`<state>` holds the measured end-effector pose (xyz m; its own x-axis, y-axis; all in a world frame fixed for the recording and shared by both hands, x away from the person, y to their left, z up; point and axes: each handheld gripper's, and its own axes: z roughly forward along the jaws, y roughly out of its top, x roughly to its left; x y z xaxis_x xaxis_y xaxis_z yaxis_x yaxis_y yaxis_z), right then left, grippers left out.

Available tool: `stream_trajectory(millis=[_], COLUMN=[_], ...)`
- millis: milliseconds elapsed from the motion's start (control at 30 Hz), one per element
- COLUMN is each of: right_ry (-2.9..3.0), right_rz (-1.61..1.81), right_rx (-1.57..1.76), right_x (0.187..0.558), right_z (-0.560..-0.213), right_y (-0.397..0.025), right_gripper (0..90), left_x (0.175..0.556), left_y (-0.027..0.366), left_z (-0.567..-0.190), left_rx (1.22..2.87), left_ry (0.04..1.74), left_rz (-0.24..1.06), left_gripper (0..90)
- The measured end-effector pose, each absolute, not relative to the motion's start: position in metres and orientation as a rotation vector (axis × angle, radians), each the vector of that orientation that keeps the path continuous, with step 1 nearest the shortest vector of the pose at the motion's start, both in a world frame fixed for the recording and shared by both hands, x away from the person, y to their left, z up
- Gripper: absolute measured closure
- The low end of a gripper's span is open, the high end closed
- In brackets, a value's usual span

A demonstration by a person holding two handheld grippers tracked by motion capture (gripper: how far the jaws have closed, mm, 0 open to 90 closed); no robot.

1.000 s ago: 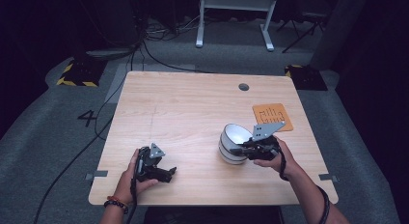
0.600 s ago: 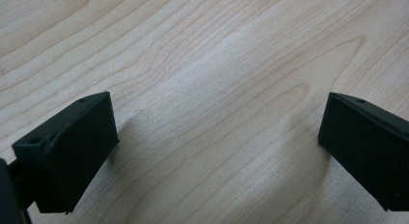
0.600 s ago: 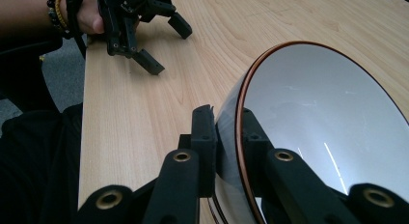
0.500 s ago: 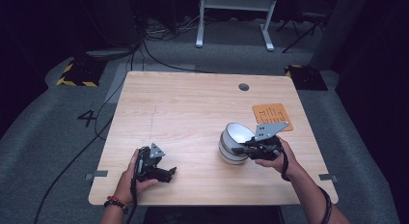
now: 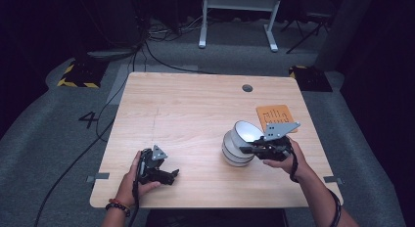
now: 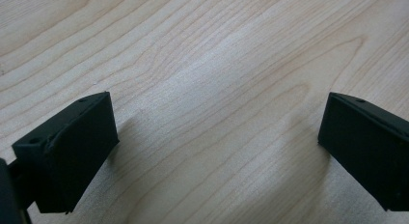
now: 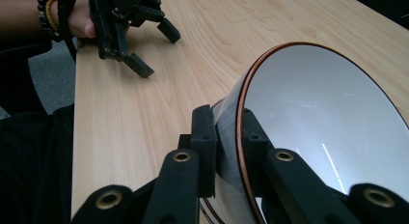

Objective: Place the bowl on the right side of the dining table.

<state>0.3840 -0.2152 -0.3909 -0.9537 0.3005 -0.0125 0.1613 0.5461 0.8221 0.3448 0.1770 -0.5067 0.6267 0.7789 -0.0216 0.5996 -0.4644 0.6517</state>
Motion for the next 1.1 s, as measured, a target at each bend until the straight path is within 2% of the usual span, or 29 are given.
stream_trajectory(millis=[1100], right_ry=[2.510], right_rz=[1.318], right_rx=[0.499], right_x=[0.390], right_z=[-0.372], right_y=[-0.255], right_gripper=[80.8], left_x=[0.345], left_y=[0.177], left_z=[-0.507], left_rx=[2.219], left_ry=[1.076], left_rz=[0.371], left_gripper=[0.4])
